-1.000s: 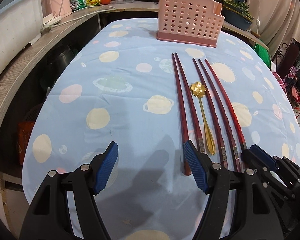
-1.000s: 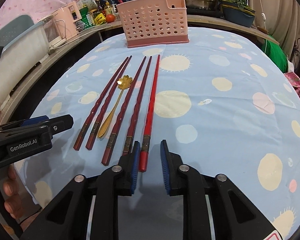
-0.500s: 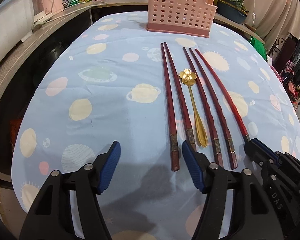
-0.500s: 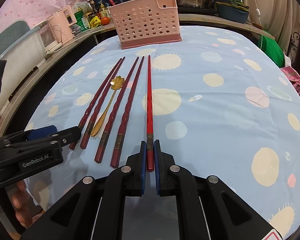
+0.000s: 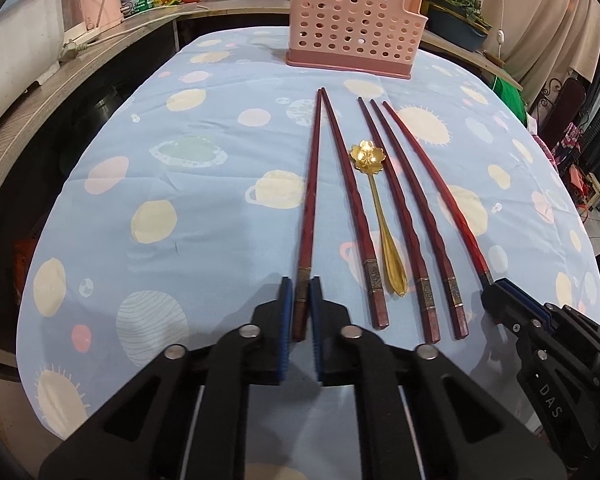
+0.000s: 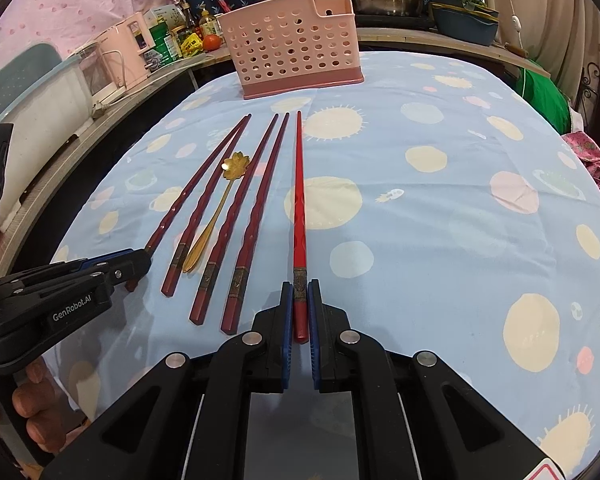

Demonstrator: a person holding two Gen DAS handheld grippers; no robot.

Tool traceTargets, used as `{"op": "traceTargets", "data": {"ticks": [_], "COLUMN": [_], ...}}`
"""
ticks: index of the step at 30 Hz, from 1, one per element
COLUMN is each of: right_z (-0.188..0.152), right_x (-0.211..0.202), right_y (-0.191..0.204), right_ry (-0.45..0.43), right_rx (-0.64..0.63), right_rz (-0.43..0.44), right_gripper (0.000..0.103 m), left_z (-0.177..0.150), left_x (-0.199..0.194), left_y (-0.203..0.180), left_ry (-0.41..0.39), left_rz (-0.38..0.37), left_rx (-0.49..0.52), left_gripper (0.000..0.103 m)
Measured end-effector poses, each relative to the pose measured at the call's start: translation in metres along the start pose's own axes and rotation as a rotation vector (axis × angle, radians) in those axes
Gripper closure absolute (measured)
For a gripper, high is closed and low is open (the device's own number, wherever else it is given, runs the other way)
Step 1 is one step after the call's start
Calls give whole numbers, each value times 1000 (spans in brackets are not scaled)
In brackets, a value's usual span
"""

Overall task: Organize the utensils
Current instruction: 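Grasp a dark red chopstick with the left tool, then lift both chopsticks up over the pink holder with both tools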

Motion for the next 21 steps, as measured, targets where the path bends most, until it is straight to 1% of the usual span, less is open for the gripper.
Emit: {"op": "traceTargets", "data": {"ticks": [4, 10, 15, 21], "right_z": [1, 14, 31, 59], "right_x": [-4, -30, -58, -94], "right_y": [-1, -4, -11, -22], "right_ry": [-9, -63, -120, -186], "right_rx": [1, 7, 34, 71], "right_rz": [-3, -2, 17, 49], "right_gripper": [96, 96, 96, 96], "left_z": [0, 3, 15, 38], "left_x": [-1, -17, -46, -82], "left_y": [1, 6, 12, 21], "left_ry": [5, -9, -63, -136], "left_rz": [-8, -18, -34, -54], "left_rx": [-7, -16, -33, -53], "left_gripper": [96, 96, 96, 96]}}
Point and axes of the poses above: each gripper's, at about its wrist camera, not at the fingertips, and x roughly the way its jaws point, y to its left, z to its top, the point moved 9 cm from there along x, roughly the way its jaws point, and after that the axes turned 14 degrees about y, right-handed, at the moved point
